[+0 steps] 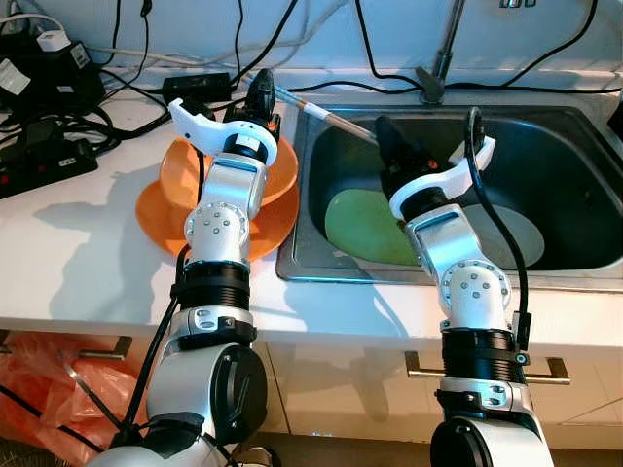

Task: Kitchen organization

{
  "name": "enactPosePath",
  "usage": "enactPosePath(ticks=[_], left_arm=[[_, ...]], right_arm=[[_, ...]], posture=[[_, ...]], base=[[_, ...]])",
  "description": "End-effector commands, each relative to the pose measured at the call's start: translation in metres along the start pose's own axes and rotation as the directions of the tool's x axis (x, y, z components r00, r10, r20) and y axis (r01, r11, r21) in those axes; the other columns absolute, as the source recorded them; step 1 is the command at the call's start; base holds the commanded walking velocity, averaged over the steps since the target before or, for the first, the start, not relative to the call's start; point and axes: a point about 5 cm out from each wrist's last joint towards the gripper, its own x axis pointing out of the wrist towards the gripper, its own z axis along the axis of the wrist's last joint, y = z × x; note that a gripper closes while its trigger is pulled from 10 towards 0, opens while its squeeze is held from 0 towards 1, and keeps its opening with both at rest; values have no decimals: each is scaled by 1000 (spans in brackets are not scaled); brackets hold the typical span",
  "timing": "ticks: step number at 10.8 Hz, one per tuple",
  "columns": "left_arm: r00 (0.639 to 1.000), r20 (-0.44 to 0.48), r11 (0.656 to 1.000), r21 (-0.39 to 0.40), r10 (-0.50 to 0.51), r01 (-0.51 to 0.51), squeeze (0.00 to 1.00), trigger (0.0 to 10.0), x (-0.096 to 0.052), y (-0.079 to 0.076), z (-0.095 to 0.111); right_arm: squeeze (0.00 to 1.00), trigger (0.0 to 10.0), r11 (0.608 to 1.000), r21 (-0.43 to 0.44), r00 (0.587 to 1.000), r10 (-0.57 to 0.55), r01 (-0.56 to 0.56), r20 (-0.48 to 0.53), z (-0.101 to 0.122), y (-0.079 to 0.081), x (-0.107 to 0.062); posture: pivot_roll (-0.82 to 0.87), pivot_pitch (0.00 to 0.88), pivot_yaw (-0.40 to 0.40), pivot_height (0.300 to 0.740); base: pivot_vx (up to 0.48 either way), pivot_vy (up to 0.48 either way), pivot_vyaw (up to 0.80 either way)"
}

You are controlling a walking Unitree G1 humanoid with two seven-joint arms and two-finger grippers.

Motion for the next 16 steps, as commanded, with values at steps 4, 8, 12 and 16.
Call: enactPosePath(ticks=[4,8,12,16], left_arm=[[990,-139,999,-37,33,-39,0,4039,-9,8,-54],[955,-297,994,106,6,27,1000,10000,-19,11,-67],[933,-361,971,216,-15,99,1000,10000,-27,11,-62],[915,-403,896,397,-22,197,1000,10000,-39,3,-43]], right_arm=[[0,0,989,146,999,-22,28,-45,-41,3,-1],[0,0,990,137,999,-38,38,-3,-33,2,1],[0,0,993,99,997,-68,63,38,-27,0,3],[0,0,982,-72,970,-158,174,183,10,-17,3]], posture=[[63,61,71,740],[68,61,72,740],[80,58,70,740],[81,58,69,740]], base=[[0,0,0],[0,0,0],[0,0,0],[0,0,0]])
